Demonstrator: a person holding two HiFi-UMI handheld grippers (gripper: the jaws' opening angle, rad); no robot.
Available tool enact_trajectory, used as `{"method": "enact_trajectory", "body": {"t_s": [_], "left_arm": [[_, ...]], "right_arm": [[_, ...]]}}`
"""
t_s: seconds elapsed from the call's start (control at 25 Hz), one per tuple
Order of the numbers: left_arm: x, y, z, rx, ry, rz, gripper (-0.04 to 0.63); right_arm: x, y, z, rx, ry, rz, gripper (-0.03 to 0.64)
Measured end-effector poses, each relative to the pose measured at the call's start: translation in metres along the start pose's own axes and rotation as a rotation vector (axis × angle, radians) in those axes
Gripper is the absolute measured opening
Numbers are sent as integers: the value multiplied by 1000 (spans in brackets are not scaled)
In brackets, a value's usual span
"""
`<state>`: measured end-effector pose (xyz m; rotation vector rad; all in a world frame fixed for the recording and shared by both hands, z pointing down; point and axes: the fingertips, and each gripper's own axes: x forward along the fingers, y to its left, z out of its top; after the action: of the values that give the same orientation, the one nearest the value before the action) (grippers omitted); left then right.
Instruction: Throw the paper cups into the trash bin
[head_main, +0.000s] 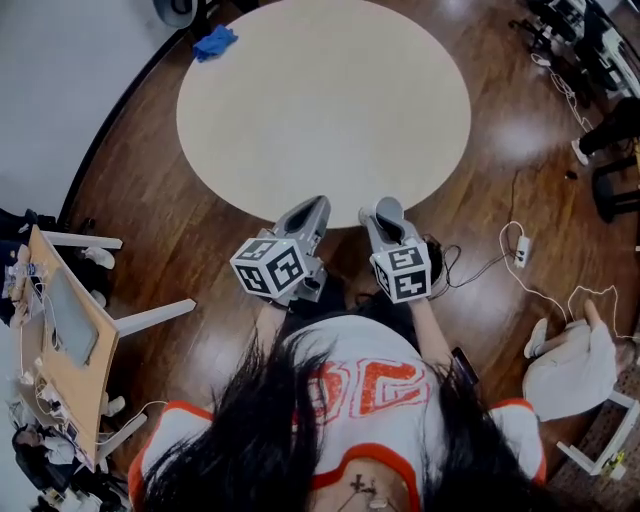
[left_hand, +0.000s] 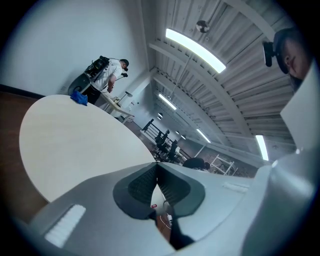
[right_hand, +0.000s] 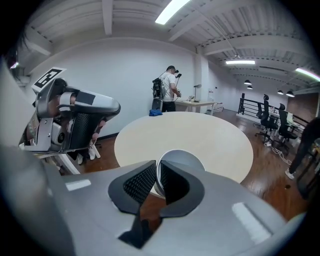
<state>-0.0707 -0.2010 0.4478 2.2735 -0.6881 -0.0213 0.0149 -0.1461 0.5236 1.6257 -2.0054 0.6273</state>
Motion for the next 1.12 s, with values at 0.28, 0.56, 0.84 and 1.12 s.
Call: {"method": "enact_trajectory", "body": {"t_s": [0.28,0.56,0.84,1.12], "left_arm": [[27,-30,-22,-4,20,-17,0],[55,-91,-65,10,48,-53,0],[69,-153,-145,58,123,-67,0],[72,-204,-208,174,265,-131,0]], "right_arm": [[-36,-40,-30,52,0,-49,32],[-89,-92,-66,125,-18,-84,32],[-140,-137,-138,181,35,-99,32],[-180,-158,-194,262,75,-148,32]]}}
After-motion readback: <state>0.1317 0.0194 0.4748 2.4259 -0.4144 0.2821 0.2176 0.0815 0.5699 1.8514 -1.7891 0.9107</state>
